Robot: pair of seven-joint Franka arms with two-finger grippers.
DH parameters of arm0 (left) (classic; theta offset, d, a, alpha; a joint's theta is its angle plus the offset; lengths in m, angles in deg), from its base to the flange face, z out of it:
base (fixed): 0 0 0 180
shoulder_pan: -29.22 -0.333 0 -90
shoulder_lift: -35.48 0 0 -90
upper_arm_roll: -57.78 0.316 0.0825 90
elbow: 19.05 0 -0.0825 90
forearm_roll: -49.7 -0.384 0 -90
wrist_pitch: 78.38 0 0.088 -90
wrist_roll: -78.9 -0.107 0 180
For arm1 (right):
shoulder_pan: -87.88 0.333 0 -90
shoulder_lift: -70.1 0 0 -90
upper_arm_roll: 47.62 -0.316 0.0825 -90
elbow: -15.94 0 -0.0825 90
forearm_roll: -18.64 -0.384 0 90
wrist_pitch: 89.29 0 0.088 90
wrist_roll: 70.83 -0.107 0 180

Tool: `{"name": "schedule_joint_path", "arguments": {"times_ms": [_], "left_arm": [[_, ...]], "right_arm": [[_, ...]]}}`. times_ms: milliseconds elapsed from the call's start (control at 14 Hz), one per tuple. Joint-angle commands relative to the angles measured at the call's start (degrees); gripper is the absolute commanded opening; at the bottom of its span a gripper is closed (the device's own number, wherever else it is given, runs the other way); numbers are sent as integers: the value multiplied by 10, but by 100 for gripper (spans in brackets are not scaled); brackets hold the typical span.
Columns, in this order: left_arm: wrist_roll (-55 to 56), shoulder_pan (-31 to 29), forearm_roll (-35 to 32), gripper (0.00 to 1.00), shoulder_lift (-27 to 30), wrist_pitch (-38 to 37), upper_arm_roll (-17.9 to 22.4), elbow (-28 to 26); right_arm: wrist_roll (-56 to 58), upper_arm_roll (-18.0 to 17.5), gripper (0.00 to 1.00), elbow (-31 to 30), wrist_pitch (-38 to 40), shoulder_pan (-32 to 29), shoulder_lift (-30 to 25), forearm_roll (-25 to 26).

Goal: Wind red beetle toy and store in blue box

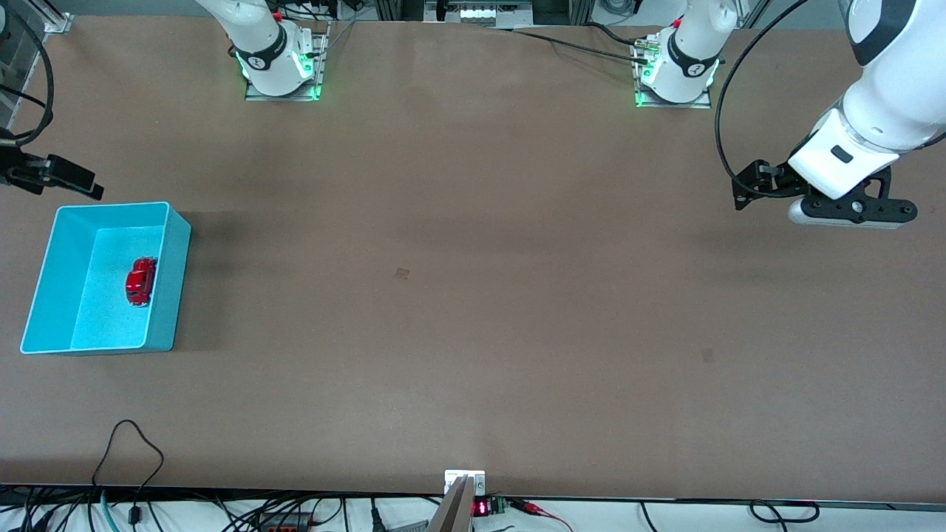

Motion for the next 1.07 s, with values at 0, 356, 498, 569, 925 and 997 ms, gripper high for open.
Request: {"name": "schedule_joint_path", "arguments": {"times_ms": [0, 356, 498, 569, 925, 997], "left_arm": [[-19, -7, -2, 100, -9, -38, 1, 26], [-64, -74, 100, 100, -34, -42, 6, 50], [-130, -80, 108, 100, -38, -36, 5, 49], [-167, -81, 111, 100, -40, -37, 5, 53], [-173, -80, 114, 100, -42, -69, 4, 55], [-158, -78, 112, 100, -42, -75, 4, 58]], "right_arm": [[5, 3, 100, -44, -19, 7, -39, 8], [6, 3, 100, -51, -26, 7, -46, 9], [5, 3, 100, -51, -26, 7, -47, 9], [5, 2, 100, -51, -26, 7, -47, 9], [5, 3, 100, -51, -22, 7, -47, 8], [6, 3, 100, -51, -22, 7, -47, 9]]}}
